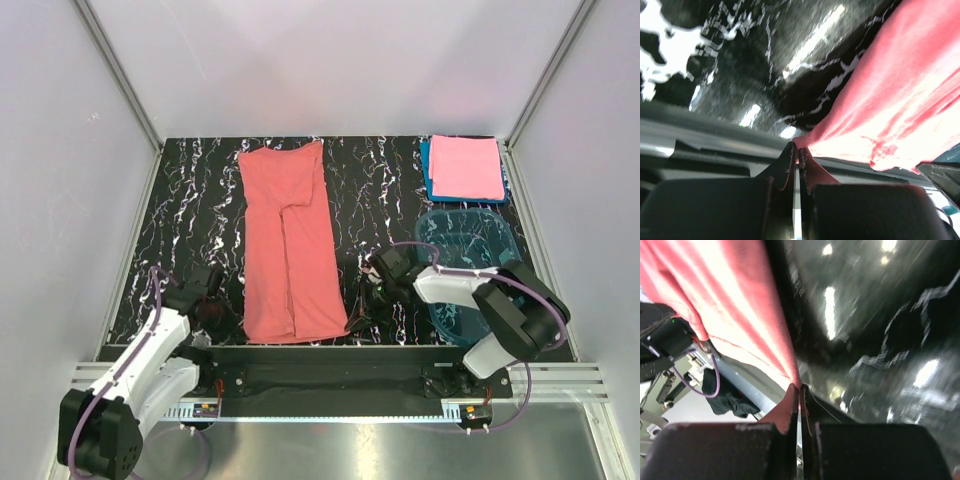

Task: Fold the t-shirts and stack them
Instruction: Fold the tshirt

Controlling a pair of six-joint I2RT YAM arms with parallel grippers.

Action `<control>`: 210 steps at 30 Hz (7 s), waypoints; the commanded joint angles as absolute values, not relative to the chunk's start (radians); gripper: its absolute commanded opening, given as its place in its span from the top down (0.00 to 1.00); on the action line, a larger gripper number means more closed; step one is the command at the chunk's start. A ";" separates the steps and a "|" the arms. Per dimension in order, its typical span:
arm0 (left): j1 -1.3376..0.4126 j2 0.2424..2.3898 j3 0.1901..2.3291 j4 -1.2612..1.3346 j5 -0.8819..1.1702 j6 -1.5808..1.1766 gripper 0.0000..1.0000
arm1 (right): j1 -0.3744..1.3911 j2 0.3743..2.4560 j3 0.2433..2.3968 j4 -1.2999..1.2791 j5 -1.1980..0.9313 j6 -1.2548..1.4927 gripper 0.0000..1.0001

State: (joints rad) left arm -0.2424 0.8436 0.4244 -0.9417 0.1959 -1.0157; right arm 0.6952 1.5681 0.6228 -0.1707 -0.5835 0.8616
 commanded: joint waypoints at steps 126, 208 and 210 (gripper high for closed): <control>-0.264 0.988 0.439 -0.730 0.339 -1.009 0.33 | 0.538 1.453 0.609 -0.293 -0.436 0.801 0.00; -0.256 1.577 1.460 -1.074 0.212 -0.753 1.00 | 0.474 1.699 1.422 -0.822 -0.393 0.597 1.00; -0.241 1.679 1.531 -1.092 0.236 -0.732 1.00 | 0.444 1.765 1.492 -0.830 -0.414 0.588 1.00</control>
